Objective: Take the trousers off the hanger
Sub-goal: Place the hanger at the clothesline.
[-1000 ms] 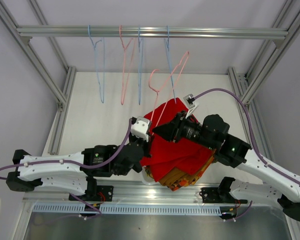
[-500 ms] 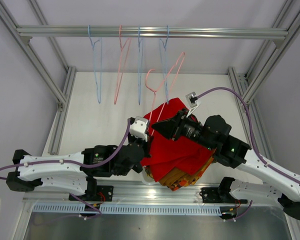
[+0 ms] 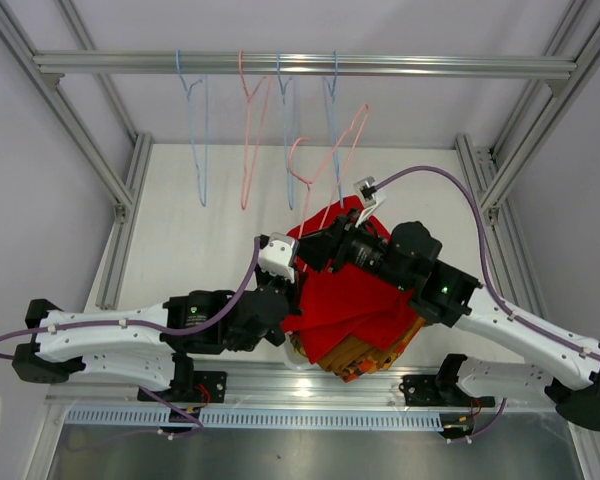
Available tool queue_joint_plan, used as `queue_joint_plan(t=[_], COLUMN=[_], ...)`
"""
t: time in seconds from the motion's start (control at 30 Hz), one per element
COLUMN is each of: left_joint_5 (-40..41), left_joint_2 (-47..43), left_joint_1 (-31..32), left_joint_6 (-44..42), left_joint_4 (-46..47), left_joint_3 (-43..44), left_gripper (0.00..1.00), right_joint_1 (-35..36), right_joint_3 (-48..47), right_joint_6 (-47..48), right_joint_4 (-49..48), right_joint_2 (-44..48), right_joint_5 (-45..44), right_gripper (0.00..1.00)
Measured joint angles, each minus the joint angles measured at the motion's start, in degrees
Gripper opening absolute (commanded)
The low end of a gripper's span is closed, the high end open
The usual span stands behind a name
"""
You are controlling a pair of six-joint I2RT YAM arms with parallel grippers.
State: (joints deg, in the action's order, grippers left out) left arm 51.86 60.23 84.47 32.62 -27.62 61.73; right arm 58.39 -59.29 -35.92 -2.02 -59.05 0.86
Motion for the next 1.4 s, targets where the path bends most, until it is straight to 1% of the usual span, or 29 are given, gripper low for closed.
queue_joint_plan(t=[0.03, 0.13, 0.17, 0.23, 0.27, 0.33, 0.37, 0.43, 0.47, 0.7, 0.73, 0.8, 0.83, 0.87, 1.0, 1.03, 1.1, 1.13, 1.23, 1.4], left_joint_5=[-0.02, -0.02, -0.02, -0.02, -0.02, -0.02, 0.00, 0.04, 0.09, 0.02, 0.02, 0.07, 0.07, 0.04, -0.04, -0.22, -1.05, -1.57, -3.78, -8.15], left_joint_2=[0.00, 0.00, 0.00, 0.00, 0.00, 0.00, 0.00, 0.00, 0.00, -0.72, -0.72, -0.74, -0.76, -0.90, -2.62, -3.30, -4.85, -5.68, -8.00, -12.55], left_joint_1=[0.02, 0.02, 0.02, 0.00, 0.00, 0.00, 0.00, 0.00, 0.00, 0.02, 0.04, 0.07, 0.04, 0.07, 0.07, 0.07, 0.07, 0.07, 0.07, 0.07], left_joint_6=[0.02, 0.37, 0.42, 0.46, 0.46, 0.46, 0.46, 0.50, 0.52, 0.52, 0.55, 0.66, 0.83, 0.92, 1.01, 0.96, 0.61, 0.46, 0.42, 0.31], left_joint_4=[0.00, -0.02, 0.00, -0.07, -0.11, -0.11, -0.20, -0.39, -0.39, -0.31, -0.35, -0.37, -0.44, -0.57, -1.18, -1.16, -1.03, -0.87, -0.87, -1.79], left_joint_3=[0.00, 0.00, 0.00, 0.00, 0.00, 0.00, 0.00, 0.00, 0.00, -0.04, -0.04, -0.04, -0.04, -0.04, -0.04, -0.07, -0.13, -0.11, -0.11, -0.11], left_gripper=[0.01, 0.00, 0.01, 0.01, 0.00, 0.01, 0.01, 0.01, 0.01, 0.01, 0.04, 0.14, 0.24, 0.29, 0.36, 0.41, 0.47, 0.55, 0.67, 0.75], right_joint_1=[-0.02, -0.02, -0.02, -0.13, -0.15, -0.17, -0.24, -0.48, -0.48, -0.50, -0.55, -0.61, -0.66, -0.76, -1.27, -1.42, -1.77, -1.95, -2.45, -3.48], right_joint_3=[-0.15, -0.50, -0.63, -0.79, -0.92, -1.07, -1.14, -1.25, -1.27, -1.27, -1.27, -1.27, -1.27, -1.27, -1.27, -1.27, -1.27, -1.27, -1.27, -1.40], right_joint_6=[0.02, 0.22, 0.37, 0.55, 0.66, 0.74, 0.74, 0.22, 0.04, -0.83, -0.94, -1.09, -1.11, -0.90, -0.42, -0.31, -0.13, -0.02, 0.33, 1.62], right_joint_4=[-0.13, -0.50, -0.57, -1.22, -1.46, -2.36, -2.78, -3.23, -3.37, -4.15, -4.13, -4.11, -4.09, -4.07, -3.19, -2.89, -2.19, -1.90, -0.98, 2.75], right_joint_2=[-0.50, -1.92, -2.29, -2.89, -3.04, -3.23, -3.30, -3.37, -3.39, -3.41, -3.41, -3.41, -3.41, -3.41, -3.39, -3.37, -3.34, -3.34, -3.23, -1.68], right_joint_5=[0.00, 0.00, 0.00, 0.04, 0.04, 0.46, 0.55, 1.29, 1.49, 2.58, 2.64, 2.82, 2.86, 2.78, 2.32, 2.08, 1.84, 1.73, 1.44, 0.98], right_gripper=[0.51, 0.43, 0.36, 0.28, 0.22, 0.15, 0.09, 0.05, 0.00, 0.00, 0.00, 0.00, 0.00, 0.00, 0.00, 0.00, 0.00, 0.00, 0.00, 0.00])
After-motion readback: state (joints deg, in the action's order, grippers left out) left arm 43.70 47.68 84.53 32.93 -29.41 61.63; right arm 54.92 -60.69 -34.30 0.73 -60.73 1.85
